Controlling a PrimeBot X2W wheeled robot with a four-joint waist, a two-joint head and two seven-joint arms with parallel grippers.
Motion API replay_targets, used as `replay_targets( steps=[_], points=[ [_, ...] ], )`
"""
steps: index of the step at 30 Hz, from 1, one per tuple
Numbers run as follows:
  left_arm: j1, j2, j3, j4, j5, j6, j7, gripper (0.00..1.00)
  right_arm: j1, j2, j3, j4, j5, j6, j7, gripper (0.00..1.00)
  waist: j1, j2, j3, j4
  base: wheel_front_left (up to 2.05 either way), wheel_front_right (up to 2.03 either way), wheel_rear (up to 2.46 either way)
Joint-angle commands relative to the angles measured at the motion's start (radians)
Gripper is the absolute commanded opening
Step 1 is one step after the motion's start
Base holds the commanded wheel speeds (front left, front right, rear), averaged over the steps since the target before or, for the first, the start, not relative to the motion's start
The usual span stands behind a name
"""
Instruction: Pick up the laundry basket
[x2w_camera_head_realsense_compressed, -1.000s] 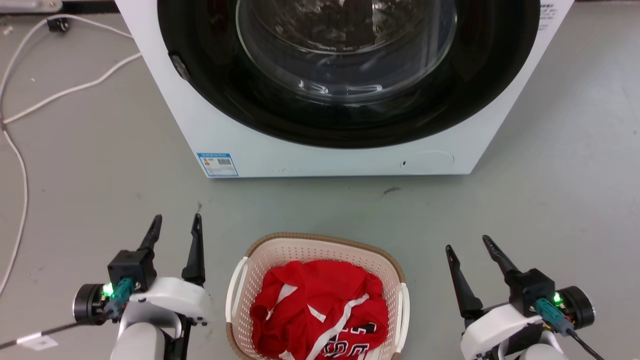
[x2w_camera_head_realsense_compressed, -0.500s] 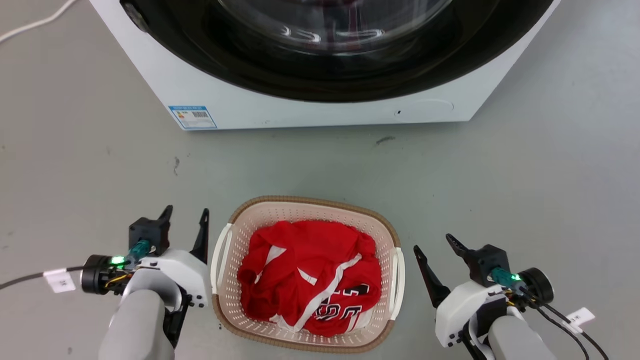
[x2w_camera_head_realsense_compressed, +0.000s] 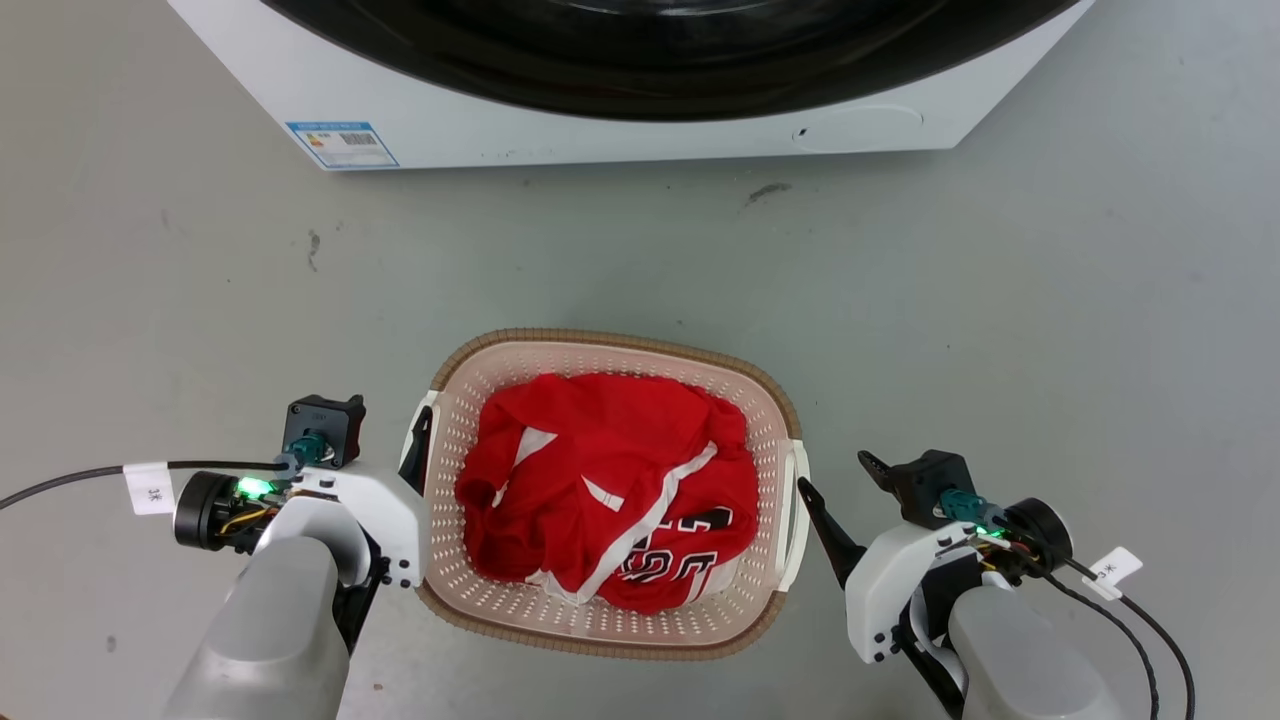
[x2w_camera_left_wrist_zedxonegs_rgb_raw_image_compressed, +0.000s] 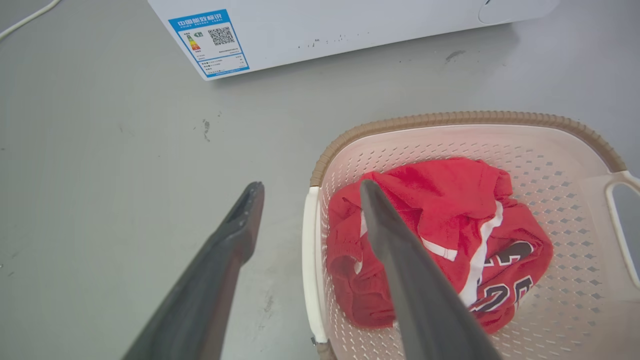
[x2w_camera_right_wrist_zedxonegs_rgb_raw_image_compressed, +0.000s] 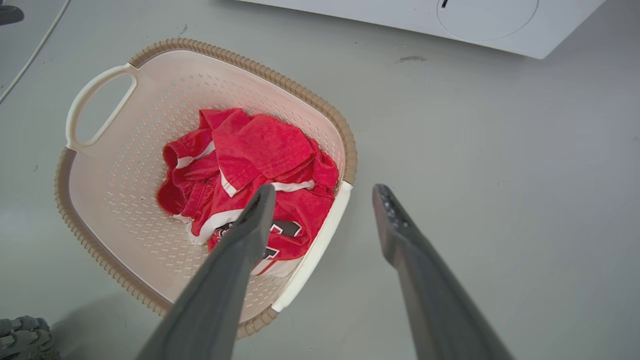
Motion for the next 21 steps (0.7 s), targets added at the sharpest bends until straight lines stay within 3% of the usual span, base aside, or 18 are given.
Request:
replay_targets(
  steps=[1, 21],
  points=[
    [-0.017, 0.004, -0.005, 0.011, -0.008, -0.001, -0.003, 1.0, -0.021, 0.0, 0.009, 0.012, 0.009, -0.001, -0.002, 1.0, -0.0001, 0.0, 0.017, -0.003, 0.0, 0.0, 0.0],
    [-0.155, 0.005, -0.126, 0.2, -0.055, 0.001, -0.003, 1.0, -0.137, 0.0, 0.173, 0.152, 0.186, -0.001, -0.002, 1.0, -0.0001, 0.0, 0.165, -0.002, 0.0, 0.0, 0.0]
  ],
)
